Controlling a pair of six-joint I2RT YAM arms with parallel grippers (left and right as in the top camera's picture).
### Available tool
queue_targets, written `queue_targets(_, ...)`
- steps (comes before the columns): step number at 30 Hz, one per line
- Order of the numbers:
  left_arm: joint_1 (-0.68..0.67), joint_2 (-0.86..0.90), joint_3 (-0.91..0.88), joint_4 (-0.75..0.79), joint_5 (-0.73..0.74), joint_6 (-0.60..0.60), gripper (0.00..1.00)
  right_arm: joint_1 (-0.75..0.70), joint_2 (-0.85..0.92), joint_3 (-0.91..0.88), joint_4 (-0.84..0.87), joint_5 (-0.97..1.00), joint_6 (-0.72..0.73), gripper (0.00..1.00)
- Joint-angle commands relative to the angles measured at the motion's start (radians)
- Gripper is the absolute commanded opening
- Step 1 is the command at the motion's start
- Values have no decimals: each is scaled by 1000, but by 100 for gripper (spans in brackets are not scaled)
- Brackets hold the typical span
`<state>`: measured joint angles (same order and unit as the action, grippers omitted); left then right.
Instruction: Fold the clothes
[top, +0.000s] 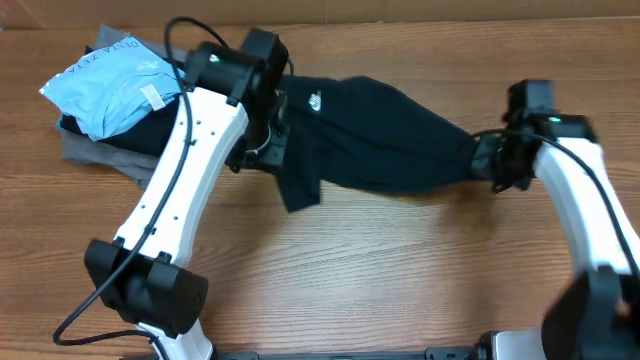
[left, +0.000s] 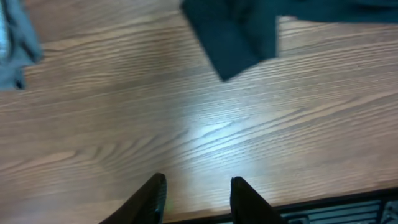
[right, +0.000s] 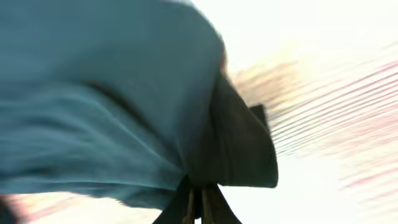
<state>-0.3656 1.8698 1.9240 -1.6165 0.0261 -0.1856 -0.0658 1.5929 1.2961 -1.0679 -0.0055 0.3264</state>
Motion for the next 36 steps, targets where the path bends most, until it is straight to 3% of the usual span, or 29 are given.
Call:
queue_targets(1,-37,-5,-101,50,26,-21,39,-8,-108,35,-34,64,18,4)
queue_targets(9,-132,-5,-413,305,105,-47,51,-8,-126,34,-59,64,18,4)
queue_targets(16,-172,-5,-652,715,113,-154,64,-8,-126,34,-61,64,18,5)
queue_targets(20,-172,-2,-689,855,193,-190,64,-8,-126,34,-60,64,18,5)
queue_targets(30,-179,34,-693,1062,192,-240,66,-8,-124,34,-61,64,18,5)
queue_targets(33,-187,74,-693,1076,192,-236,62,-8,-124,34,-61,64,18,5)
queue_targets(34,-188,91,-693,1080,192,-236,56,-8,-124,34,-60,64,18,5)
queue_targets(36,-189,121,-693,1072,198,-236,20,-8,-124,34,-60,64,18,5)
